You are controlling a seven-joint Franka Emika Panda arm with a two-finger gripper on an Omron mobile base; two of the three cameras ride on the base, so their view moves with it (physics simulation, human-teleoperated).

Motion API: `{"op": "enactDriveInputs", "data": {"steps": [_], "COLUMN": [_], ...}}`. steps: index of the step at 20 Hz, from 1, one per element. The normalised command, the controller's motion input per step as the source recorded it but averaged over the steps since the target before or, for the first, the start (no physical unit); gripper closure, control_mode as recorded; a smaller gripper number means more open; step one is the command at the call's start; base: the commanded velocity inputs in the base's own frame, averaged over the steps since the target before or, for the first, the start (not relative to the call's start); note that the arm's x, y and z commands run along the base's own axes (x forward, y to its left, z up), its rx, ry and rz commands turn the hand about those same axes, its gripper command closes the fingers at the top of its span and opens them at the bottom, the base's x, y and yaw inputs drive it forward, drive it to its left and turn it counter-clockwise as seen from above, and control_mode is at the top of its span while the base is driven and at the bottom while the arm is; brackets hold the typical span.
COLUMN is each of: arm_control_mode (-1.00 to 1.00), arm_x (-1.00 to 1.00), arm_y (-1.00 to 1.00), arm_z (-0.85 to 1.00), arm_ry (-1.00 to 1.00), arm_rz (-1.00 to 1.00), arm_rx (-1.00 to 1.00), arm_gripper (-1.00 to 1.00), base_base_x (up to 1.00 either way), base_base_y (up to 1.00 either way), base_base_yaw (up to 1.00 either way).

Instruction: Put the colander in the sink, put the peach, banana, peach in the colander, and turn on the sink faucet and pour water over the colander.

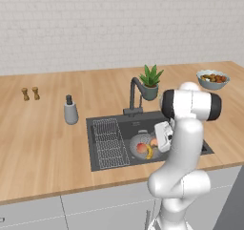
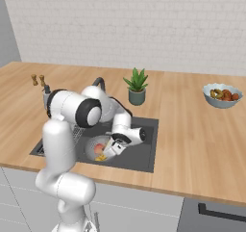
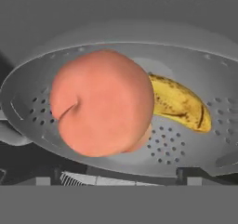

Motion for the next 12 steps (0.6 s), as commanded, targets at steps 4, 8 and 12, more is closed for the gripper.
{"op": "enactDriveInputs", "data": {"steps": [4, 8, 12], "arm_control_mode": [-1.0, -1.0, -1.0], "arm_x": [-0.22, -0.17, -0.28], "arm_y": [-0.03, -0.05, -0.11], "arm_z": [0.66, 0.88, 0.97], "arm_ry": [-0.16, -0.16, -0.07], "arm_rz": [0.0, 0.0, -0.1], "arm_rx": [0.12, 0.15, 0.21], "arm_gripper": [-1.0, -1.0, -1.0], "base_base_x": [0.0, 0.0, 0.0], "base_base_y": [0.0, 0.0, 0.0], "base_base_yaw": [0.0, 0.0, 0.0]}}
